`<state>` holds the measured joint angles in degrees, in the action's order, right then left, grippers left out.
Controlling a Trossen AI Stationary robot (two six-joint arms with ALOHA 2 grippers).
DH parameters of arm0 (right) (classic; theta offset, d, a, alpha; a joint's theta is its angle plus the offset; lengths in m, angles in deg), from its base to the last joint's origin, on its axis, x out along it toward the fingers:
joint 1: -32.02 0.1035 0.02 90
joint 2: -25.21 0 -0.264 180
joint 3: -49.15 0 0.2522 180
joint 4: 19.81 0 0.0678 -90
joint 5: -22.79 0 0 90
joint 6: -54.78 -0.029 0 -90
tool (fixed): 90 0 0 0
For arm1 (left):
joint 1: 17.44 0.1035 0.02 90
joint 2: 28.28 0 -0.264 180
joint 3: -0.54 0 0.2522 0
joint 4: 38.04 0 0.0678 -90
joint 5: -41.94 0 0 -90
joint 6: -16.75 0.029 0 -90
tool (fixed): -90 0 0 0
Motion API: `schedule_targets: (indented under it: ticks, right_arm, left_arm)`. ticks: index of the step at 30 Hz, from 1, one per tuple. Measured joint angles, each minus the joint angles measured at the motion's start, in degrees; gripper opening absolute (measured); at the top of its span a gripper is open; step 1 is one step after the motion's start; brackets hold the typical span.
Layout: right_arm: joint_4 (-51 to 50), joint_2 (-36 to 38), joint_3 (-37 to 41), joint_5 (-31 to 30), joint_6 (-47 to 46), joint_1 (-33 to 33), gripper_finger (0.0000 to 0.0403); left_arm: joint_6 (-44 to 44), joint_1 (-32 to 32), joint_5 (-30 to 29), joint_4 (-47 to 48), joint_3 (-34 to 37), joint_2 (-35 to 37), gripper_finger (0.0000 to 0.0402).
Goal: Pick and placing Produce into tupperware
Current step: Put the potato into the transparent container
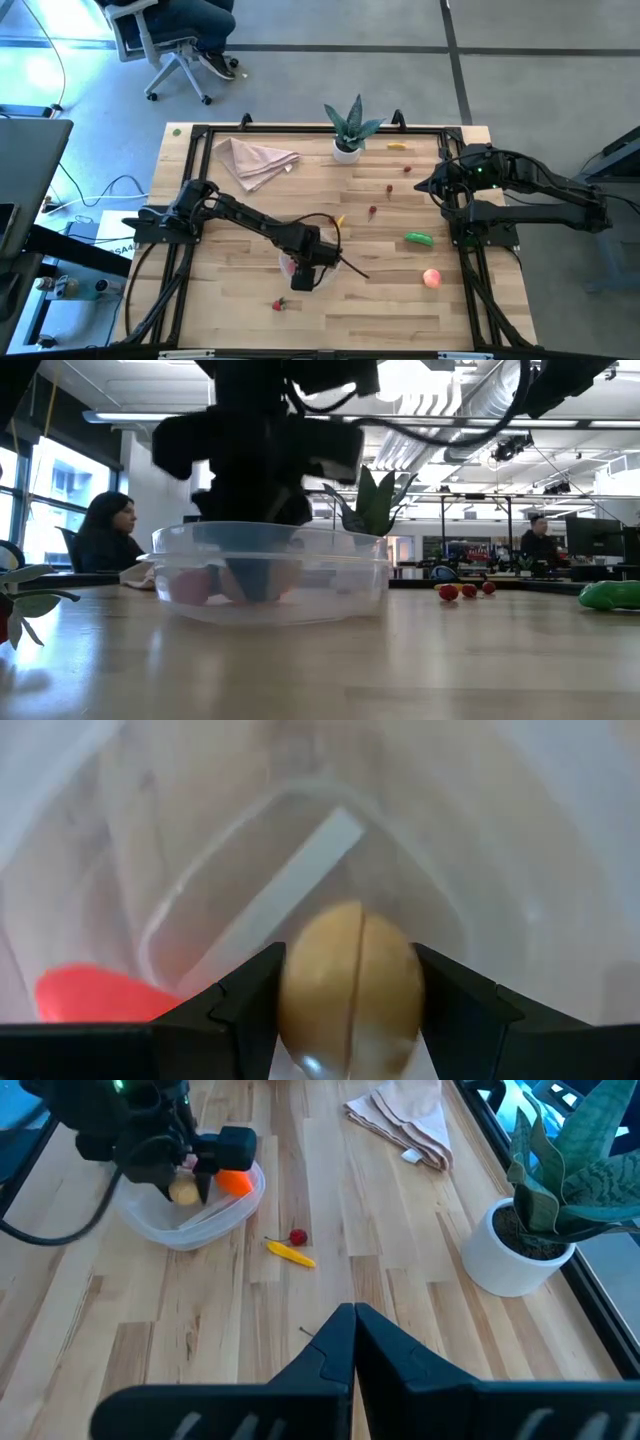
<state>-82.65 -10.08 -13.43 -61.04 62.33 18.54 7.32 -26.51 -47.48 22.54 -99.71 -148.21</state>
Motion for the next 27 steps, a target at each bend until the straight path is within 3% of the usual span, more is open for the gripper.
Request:
schedule_targets:
  ticks: [22, 27]
  right_arm:
    - [0.0, 0.0, 0.0, 0.0, 0.0, 0.0, 0.0000]
    - [0.0, 0.0, 0.0, 0.0, 0.0, 0.0, 0.0000]
  left_arm:
    - [-2.0, 0.1, 1.1, 0.0, -0.1, 0.0, 0.0193]
    - [-2.8, 0.1, 1.3, 3.5, -2.9, 0.2, 0.0193]
